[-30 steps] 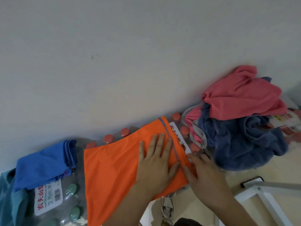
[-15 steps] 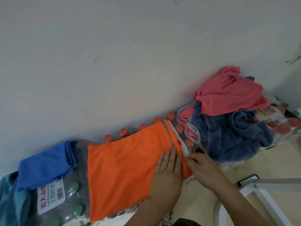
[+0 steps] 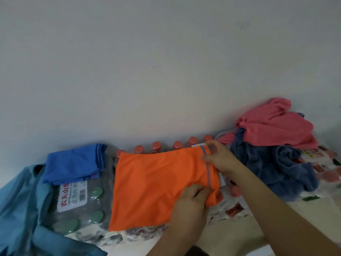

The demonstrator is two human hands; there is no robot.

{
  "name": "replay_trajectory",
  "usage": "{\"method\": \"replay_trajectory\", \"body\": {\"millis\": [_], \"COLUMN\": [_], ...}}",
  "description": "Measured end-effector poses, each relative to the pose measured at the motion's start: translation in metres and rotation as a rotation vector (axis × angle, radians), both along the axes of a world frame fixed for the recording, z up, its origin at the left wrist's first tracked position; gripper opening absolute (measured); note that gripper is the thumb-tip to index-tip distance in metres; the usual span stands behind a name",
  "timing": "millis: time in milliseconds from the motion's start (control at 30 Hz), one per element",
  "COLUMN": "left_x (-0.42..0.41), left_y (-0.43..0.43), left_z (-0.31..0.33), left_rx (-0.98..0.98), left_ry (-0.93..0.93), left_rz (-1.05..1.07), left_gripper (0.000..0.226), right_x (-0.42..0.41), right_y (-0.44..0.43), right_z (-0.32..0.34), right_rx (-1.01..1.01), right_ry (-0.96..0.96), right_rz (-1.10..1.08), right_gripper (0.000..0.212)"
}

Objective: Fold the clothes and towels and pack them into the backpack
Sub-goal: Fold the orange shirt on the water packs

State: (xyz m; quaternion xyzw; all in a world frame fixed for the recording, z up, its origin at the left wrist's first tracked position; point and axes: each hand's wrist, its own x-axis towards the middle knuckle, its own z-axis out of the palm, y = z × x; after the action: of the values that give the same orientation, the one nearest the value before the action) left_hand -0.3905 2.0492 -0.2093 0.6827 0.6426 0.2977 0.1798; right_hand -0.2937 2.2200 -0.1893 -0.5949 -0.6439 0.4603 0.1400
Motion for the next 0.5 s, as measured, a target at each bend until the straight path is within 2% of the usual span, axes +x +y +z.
{"method": "replay_trajectory", "body": {"millis": [67,167,267,400,500], "left_x": [0.001,0.005,0.014,0.012,0.003], "left_y": [-0.001,0.0,-0.005,-0.013,-0.024], "left_z": [0.004,0.016,0.029,0.043,0.051], "left_rx": [-0.016,-0.047,-0.066,-0.017,0.061], "left_ry": [-0.051,-0.193,-0.323,-0.602,-0.8], "left_rz": [0.034,0.21,0.394,0.706,0.887], "left_gripper": [0.044,0.039,0.047,0.035,0.043], "right_x": [-0.005,-0.012,-0.024,-0.062,-0.103], "right_y": [0.002,0.007,0.013,0.011,0.002], "right_z": [0.004,0.019,0.039,0.069,0.084], "right_rx": [0.03,0.115,0.255,0.37,0.421], "right_ry": [0.085,0.165,0.125,0.004,-0.037], "right_rz": [0.011,0.094,0.255,0.426,0.591], "right_gripper": [0.042,0.049,0.042,0.032,0.022]}}
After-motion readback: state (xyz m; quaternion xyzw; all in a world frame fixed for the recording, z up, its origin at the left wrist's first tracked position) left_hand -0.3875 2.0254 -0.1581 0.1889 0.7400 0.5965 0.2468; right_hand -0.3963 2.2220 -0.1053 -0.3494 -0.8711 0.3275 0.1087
